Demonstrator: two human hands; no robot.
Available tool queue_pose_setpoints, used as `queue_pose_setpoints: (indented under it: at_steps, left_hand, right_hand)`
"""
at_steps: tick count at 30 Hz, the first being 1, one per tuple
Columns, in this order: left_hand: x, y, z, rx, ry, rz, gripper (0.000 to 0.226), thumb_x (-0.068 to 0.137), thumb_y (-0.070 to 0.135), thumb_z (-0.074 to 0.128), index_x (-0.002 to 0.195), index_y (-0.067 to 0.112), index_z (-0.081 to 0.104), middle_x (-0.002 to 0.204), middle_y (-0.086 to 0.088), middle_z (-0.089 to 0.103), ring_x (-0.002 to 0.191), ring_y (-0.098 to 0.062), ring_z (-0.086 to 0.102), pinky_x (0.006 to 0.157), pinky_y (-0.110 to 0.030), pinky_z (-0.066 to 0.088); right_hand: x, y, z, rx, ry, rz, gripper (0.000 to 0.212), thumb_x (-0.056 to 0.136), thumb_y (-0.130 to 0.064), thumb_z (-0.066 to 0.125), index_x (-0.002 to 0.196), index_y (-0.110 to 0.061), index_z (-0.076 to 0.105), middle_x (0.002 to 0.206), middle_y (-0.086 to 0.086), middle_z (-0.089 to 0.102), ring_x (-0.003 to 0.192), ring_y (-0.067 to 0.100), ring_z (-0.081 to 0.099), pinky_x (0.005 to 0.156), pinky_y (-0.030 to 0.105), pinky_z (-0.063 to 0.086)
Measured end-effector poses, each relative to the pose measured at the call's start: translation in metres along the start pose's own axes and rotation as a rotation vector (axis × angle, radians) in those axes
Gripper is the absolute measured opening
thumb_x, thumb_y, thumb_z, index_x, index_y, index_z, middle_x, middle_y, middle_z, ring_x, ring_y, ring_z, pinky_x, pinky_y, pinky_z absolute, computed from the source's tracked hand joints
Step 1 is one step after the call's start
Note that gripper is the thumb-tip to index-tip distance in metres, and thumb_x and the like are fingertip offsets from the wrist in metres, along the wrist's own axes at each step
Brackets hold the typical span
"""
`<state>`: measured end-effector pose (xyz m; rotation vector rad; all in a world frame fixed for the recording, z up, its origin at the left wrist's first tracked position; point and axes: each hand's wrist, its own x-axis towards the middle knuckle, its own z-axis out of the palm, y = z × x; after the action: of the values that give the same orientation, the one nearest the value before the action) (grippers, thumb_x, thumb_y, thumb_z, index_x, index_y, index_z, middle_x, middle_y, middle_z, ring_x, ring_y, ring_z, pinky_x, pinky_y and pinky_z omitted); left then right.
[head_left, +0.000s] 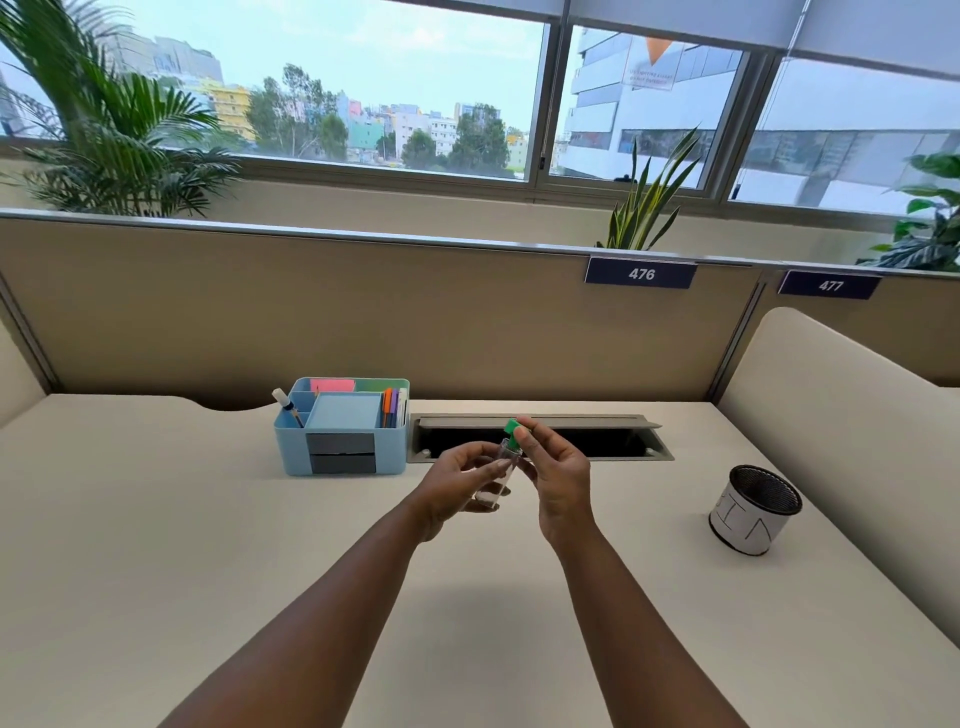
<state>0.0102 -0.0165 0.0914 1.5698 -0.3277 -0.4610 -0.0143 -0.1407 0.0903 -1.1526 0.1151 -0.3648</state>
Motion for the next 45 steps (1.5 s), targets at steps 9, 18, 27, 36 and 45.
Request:
queue_pose_setpoints:
  at_steps: [9, 18, 27, 36, 45]
  left_hand:
    - [-0.003, 0.005, -0.004, -0.039, -0.027, -0.015, 0.025, 0.093, 0.018, 0.049, 0.115, 0.009, 0.055, 0.091, -0.002, 0.056, 0.077, -0.012, 0.057, 0.056, -0.022, 0.060]
    - [-0.008, 0.012, -0.005, 0.056, -0.104, 0.013, 0.016, 0.094, 0.019, 0.046, 0.090, 0.022, 0.061, 0.081, 0.002, 0.063, 0.066, -0.007, 0.046, 0.057, -0.020, 0.041]
    - [-0.001, 0.008, -0.001, 0.200, -0.041, 0.109, 0.009, 0.089, 0.002, 0.054, 0.093, 0.010, 0.054, 0.074, 0.001, 0.060, 0.052, 0.005, 0.055, 0.043, -0.006, 0.038]
    - [0.000, 0.008, -0.004, 0.235, -0.087, 0.060, 0.007, 0.090, 0.009, 0.055, 0.090, 0.016, 0.055, 0.076, 0.003, 0.062, 0.060, -0.005, 0.044, 0.051, -0.016, 0.035]
    - [0.003, -0.013, -0.022, 0.354, 0.030, -0.046, 0.046, 0.084, 0.020, 0.064, 0.126, 0.010, 0.048, 0.094, 0.005, 0.055, 0.084, -0.007, 0.053, 0.065, -0.018, 0.044]
  right_hand:
    - [0.001, -0.014, -0.006, -0.288, -0.160, 0.012, 0.016, 0.084, -0.003, 0.058, 0.092, -0.015, 0.065, 0.086, 0.007, 0.067, 0.078, 0.014, 0.064, 0.070, 0.022, 0.051]
    - [0.013, -0.043, -0.018, -0.609, -0.413, 0.019, 0.030, 0.079, 0.003, 0.062, 0.109, 0.004, 0.061, 0.090, 0.007, 0.066, 0.079, 0.012, 0.063, 0.071, 0.012, 0.055]
    - [0.013, -0.033, -0.021, -0.636, -0.262, 0.094, 0.017, 0.075, -0.010, 0.071, 0.087, 0.002, 0.069, 0.070, 0.009, 0.068, 0.056, 0.009, 0.064, 0.058, 0.015, 0.056]
    - [0.006, -0.033, -0.023, -0.538, -0.287, 0.151, 0.018, 0.074, -0.007, 0.071, 0.090, 0.000, 0.068, 0.080, 0.011, 0.069, 0.069, 0.014, 0.067, 0.062, 0.016, 0.056]
    - [0.012, -0.004, -0.012, -0.651, -0.217, 0.156, 0.021, 0.074, -0.008, 0.072, 0.094, -0.003, 0.067, 0.073, 0.006, 0.065, 0.061, 0.017, 0.064, 0.058, 0.018, 0.056]
